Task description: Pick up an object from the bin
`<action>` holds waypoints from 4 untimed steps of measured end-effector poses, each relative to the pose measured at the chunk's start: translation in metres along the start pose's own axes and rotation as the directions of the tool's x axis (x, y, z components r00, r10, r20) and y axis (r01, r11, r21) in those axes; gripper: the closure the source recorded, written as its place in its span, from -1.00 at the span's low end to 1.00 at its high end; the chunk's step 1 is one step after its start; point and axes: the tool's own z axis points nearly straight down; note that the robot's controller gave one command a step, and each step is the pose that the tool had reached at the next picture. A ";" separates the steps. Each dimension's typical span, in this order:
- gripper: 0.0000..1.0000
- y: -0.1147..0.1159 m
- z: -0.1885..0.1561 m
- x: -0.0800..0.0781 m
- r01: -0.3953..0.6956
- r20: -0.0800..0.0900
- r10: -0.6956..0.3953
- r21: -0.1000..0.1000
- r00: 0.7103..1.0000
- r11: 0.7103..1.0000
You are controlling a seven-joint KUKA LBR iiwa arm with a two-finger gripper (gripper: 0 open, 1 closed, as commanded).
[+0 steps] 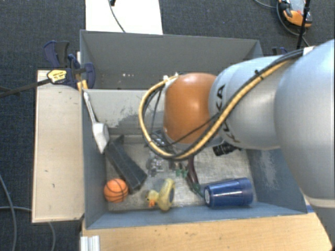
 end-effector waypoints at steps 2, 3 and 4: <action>-1.00 -0.004 0.022 -0.009 -0.020 -0.007 0.020 0.002 1.000 1.000; 1.00 0.060 0.063 0.000 0.003 -0.015 -0.003 0.031 1.000 1.000; 1.00 0.060 0.063 0.000 0.003 -0.015 -0.002 0.031 1.000 1.000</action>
Offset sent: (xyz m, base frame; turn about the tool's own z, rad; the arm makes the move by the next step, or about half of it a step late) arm 0.0000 0.0000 0.0000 0.0000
